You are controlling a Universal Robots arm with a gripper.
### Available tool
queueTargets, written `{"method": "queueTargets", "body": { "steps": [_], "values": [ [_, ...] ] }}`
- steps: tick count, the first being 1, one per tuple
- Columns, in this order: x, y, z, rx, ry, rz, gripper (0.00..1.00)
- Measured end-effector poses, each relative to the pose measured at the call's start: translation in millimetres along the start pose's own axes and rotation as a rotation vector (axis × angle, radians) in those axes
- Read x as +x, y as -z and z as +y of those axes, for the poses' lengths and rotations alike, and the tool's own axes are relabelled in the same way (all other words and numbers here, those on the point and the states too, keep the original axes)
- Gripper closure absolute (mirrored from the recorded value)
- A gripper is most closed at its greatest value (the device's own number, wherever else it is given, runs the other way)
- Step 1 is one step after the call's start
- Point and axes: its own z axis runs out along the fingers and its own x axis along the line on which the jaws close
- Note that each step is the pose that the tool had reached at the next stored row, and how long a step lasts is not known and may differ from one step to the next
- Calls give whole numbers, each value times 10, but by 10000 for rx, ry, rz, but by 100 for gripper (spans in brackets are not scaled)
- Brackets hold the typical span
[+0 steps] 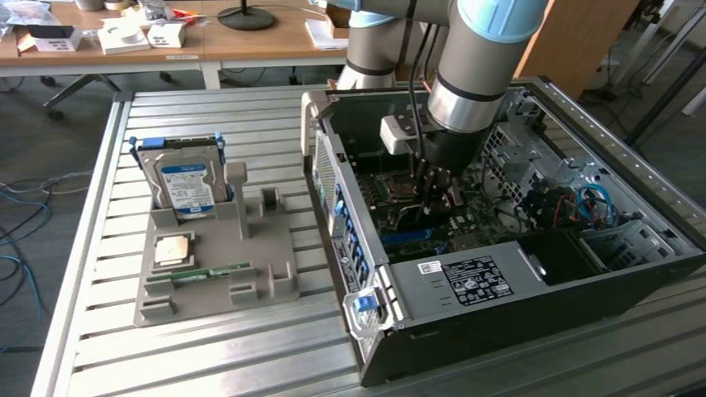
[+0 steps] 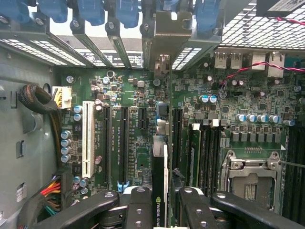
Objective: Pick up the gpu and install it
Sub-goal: 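Insert the gpu into the slot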
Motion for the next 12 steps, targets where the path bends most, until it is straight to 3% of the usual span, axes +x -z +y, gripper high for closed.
{"method": "queueTargets", "body": {
  "steps": [12],
  "values": [
    [1,-20,3,-1,-1,1,74]
  ]
}}
